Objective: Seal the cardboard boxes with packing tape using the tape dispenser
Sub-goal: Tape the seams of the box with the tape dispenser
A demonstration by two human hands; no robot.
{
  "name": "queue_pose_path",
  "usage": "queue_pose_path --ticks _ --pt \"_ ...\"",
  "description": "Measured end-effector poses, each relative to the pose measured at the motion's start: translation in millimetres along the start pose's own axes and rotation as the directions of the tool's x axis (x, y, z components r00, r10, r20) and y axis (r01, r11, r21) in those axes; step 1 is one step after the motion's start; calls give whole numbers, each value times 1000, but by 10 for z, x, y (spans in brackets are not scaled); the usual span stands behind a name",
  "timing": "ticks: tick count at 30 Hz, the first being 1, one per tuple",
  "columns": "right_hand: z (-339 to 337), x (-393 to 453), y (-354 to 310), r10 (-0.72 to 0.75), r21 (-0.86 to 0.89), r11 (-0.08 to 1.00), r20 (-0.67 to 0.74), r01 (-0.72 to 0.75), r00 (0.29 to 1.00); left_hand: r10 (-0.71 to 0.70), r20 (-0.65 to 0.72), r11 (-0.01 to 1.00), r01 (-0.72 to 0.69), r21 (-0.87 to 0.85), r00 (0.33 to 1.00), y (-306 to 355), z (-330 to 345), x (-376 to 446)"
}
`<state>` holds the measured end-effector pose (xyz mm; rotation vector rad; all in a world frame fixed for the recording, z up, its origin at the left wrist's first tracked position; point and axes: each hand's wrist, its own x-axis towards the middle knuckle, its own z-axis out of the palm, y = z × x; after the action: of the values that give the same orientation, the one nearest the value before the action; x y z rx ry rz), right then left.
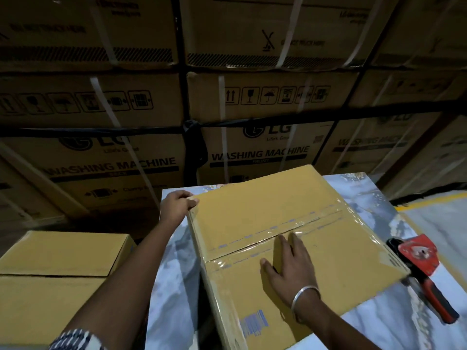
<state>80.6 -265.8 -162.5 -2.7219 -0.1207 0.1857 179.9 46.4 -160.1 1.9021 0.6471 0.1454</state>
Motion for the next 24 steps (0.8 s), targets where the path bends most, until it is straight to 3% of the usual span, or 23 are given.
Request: queue_pose_path --ticks 4,12,19,24 --pt "-107 178 137 -105 -11 994 69 106 992 0 -84 999 -4 -52 996 -192 -170 -338" --pt "-316 549 423 -328 -75 933 215 351 920 23 -180 999 -14 51 983 -518 -462 -1290" --pt "-525 763 518 -462 -48 859 352 509 814 -79 -50 988 85 131 996 -601 -576 -2068" --pt "-552 597 546 -425 -24 892 302 452 854 -108 60 928 79 364 992 -439 -604 -2119"
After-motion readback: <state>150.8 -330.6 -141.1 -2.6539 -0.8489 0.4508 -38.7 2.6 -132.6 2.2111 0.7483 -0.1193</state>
